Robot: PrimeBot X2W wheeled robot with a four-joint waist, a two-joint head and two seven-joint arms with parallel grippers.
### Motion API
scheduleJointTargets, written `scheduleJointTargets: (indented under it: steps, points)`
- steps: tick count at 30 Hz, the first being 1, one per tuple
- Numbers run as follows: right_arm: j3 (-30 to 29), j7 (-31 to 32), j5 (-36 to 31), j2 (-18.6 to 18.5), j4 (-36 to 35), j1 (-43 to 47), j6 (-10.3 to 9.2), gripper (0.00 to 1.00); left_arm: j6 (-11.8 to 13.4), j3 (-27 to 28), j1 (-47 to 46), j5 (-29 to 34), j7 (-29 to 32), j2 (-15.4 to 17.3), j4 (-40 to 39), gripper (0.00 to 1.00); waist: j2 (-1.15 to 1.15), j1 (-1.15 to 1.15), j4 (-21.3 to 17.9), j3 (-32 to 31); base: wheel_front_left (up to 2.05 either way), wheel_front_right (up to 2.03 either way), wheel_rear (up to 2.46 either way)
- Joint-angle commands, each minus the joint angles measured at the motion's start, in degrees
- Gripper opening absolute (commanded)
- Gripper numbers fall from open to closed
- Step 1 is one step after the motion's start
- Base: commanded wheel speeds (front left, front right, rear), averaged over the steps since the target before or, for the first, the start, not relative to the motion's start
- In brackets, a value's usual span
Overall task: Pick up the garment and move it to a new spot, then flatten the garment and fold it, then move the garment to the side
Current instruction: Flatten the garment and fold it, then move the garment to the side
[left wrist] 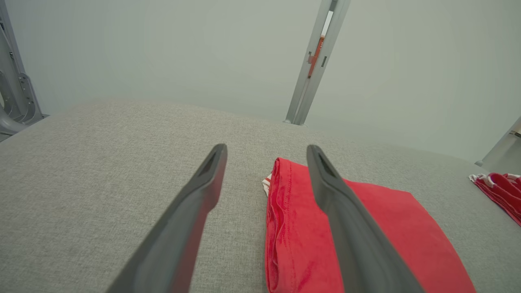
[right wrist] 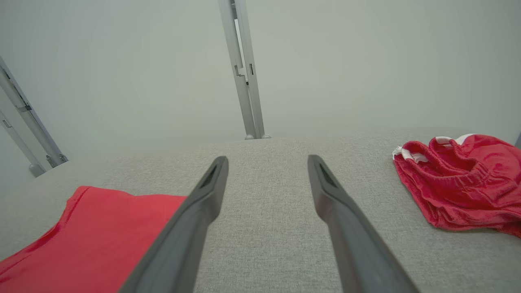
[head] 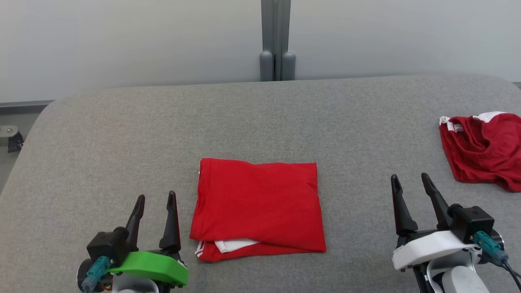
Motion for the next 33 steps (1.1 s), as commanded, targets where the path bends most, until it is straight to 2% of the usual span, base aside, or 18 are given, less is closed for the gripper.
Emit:
scheduleJointTargets:
  steps: [1, 10, 23, 27, 33]
  points:
    - [-0.78, -0.12, -0.66, 0.14, -1.36, 1.08, 0.02, 1.00, -0.37, 0.66, 1.25, 0.95, 0.00, -0.26, -0.54, 1.00, 0.00, 0.00, 0.07, -0.06, 0.00, 0.00, 0.00]
    - [-0.84, -0.11, -0.44, 0.39, -3.14, 3.42, 0.02, 1.00, -1.75, 2.13, 1.68, 3.37, 0.00, -1.44, -0.79, 1.00, 0.00, 0.00, 0.35, -0.09, 0.00, 0.00, 0.00]
    - [-0.09, 0.58, -0.91, 0.38, 0.01, 2.69, 0.02, 1.00, -2.73, 2.90, 1.16, 4.59, 0.00, -2.08, -0.02, 1.00, 0.00, 0.00, 0.88, 0.09, 0.00, 0.00, 0.00]
    - [0.22, 4.57, -0.28, 0.37, 0.89, 0.52, 0.02, 1.00, -2.95, 2.81, 0.76, 4.78, 0.00, -2.15, 0.00, 1.00, 0.00, 0.00, 1.77, 0.75, 0.00, 0.00, 0.00]
    - [1.27, 16.05, 0.02, 0.16, 0.33, -3.51, 0.02, 1.00, -3.14, 2.69, 0.12, 4.49, 0.00, -2.22, -0.03, 1.00, 0.00, 0.00, 4.52, 1.73, 0.00, 0.00, 0.00]
